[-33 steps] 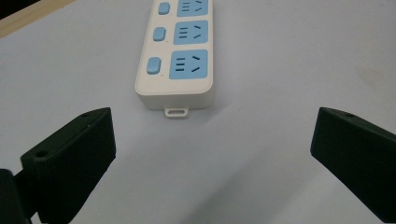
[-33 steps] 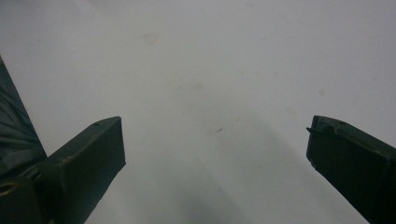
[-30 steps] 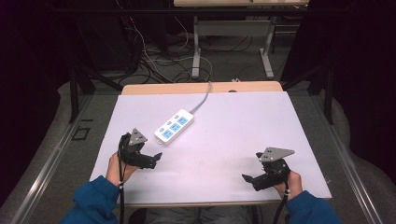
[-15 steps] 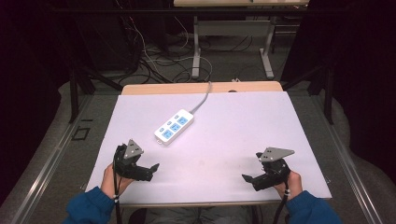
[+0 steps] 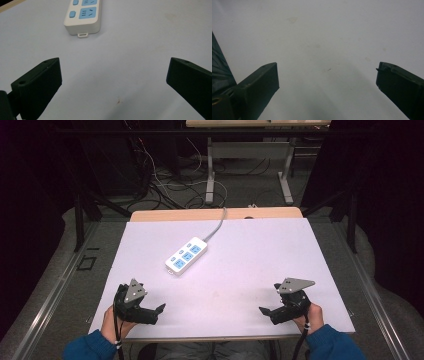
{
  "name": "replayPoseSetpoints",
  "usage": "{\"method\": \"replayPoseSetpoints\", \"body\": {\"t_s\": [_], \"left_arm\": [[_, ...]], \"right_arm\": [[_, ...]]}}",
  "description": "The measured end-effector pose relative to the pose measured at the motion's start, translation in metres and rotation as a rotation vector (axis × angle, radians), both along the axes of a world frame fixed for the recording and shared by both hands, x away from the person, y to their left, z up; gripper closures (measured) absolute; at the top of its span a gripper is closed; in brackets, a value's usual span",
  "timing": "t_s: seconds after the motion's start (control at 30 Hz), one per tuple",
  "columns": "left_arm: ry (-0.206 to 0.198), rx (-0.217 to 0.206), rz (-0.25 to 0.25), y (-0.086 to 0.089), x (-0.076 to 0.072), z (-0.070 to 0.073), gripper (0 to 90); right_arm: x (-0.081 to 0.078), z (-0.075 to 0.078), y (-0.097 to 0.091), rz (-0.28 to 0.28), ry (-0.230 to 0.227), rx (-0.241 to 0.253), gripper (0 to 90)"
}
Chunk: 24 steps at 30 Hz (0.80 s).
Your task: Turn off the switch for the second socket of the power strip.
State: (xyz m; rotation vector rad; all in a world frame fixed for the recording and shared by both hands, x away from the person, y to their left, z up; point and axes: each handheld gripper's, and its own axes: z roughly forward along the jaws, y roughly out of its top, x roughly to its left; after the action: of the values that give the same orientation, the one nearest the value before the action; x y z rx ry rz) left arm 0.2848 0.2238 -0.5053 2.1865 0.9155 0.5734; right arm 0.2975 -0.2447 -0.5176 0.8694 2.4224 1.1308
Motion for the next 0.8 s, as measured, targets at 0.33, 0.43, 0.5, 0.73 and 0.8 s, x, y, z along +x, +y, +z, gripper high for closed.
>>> {"method": "replayPoseSetpoints", "body": {"t_s": [0.33,0.43,0.5,0.73,0.8], "left_arm": [[-0.018,-0.015,-0.011,0.003,-0.012,0.000,0.0],[-0.033,-0.009,-0.013,0.004,-0.015,0.000,0.0],[-0.031,-0.021,-0.012,0.005,-0.017,-0.001,0.0],[-0.055,-0.009,-0.009,0.011,-0.028,-0.001,0.0],[-0.044,-0.030,-0.006,0.011,-0.030,-0.003,0.0]], "right_arm": [[0.001,0.000,0.000,0.010,-0.001,0.001,4.0],[0.000,0.000,0.000,0.007,0.003,0.002,4.0],[0.001,0.000,0.000,0.015,-0.006,-0.002,4.0],[0.000,0.000,0.000,0.004,0.007,0.004,4.0],[0.000,0.000,0.000,0.006,0.004,0.002,4.0]]}}
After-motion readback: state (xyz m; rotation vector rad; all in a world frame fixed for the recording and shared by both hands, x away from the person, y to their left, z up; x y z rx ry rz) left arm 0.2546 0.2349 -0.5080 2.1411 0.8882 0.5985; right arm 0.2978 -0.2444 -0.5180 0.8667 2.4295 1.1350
